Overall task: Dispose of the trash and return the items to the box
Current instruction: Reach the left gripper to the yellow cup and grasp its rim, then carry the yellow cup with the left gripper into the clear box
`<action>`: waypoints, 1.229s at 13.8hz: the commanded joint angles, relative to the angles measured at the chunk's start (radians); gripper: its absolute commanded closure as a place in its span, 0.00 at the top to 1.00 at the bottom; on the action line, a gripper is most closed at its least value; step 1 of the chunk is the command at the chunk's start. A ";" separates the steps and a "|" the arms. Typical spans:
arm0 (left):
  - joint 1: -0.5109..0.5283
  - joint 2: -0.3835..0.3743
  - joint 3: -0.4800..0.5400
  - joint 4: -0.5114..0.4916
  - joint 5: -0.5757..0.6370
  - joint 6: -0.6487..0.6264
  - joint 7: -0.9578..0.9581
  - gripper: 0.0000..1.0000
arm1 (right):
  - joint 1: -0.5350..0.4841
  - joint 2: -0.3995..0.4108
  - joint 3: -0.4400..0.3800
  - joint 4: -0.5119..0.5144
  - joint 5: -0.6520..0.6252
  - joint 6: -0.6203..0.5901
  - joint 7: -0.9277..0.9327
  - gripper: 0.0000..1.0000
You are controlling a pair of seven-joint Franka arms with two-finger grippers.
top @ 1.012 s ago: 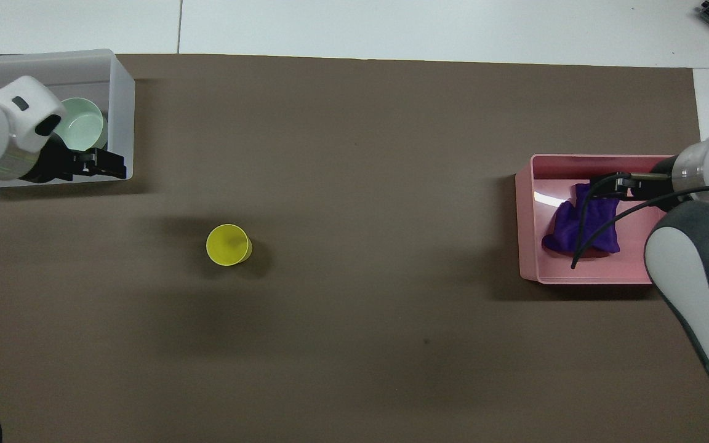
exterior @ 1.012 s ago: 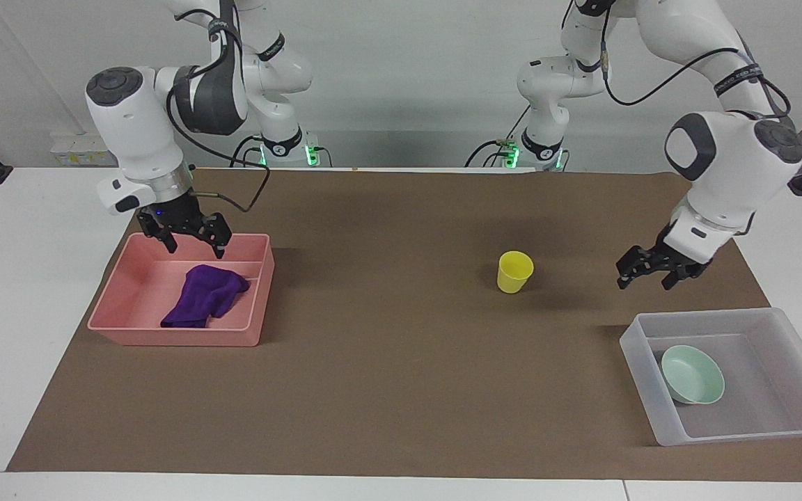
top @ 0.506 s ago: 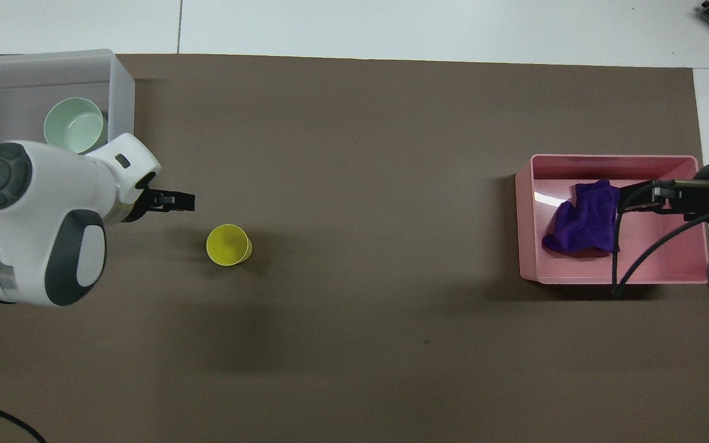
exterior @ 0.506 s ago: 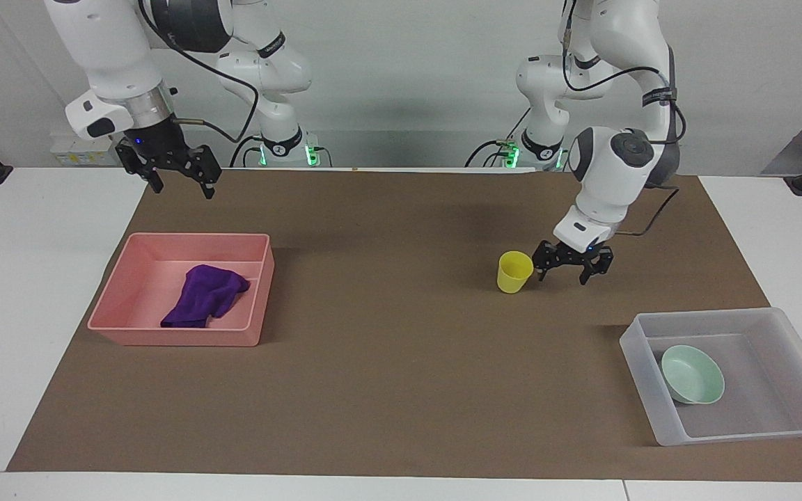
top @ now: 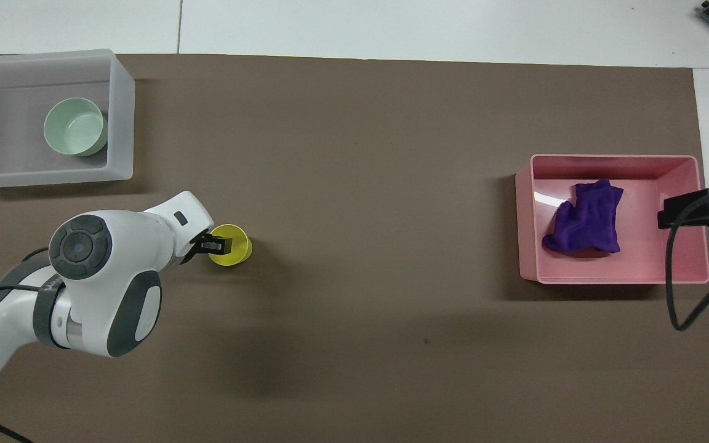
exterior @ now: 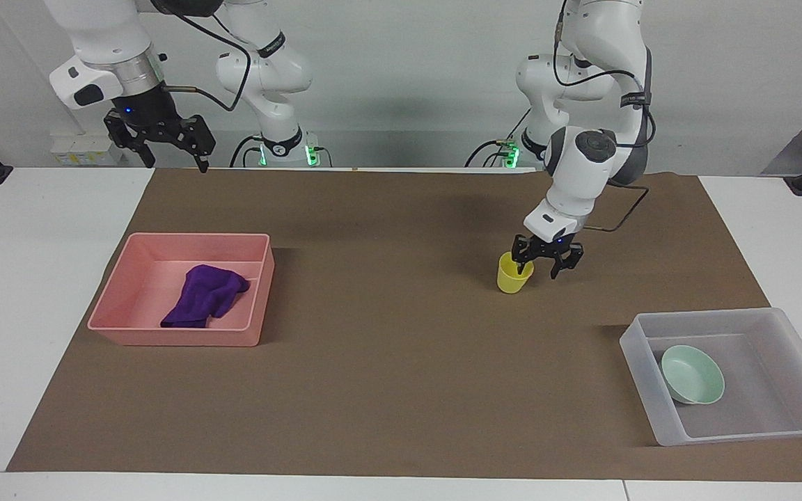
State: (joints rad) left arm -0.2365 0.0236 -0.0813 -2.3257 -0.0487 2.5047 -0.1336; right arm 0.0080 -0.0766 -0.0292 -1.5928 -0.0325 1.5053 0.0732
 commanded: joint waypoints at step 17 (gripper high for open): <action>0.337 0.274 0.032 0.728 0.053 -0.300 0.083 0.00 | -0.003 -0.028 0.006 -0.042 -0.001 -0.002 -0.021 1.00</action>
State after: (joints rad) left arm 0.0459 0.2051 -0.0377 -1.7372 -0.0054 2.2645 -0.1009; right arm 0.0094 -0.0773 -0.0289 -1.6048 -0.0324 1.5049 0.0723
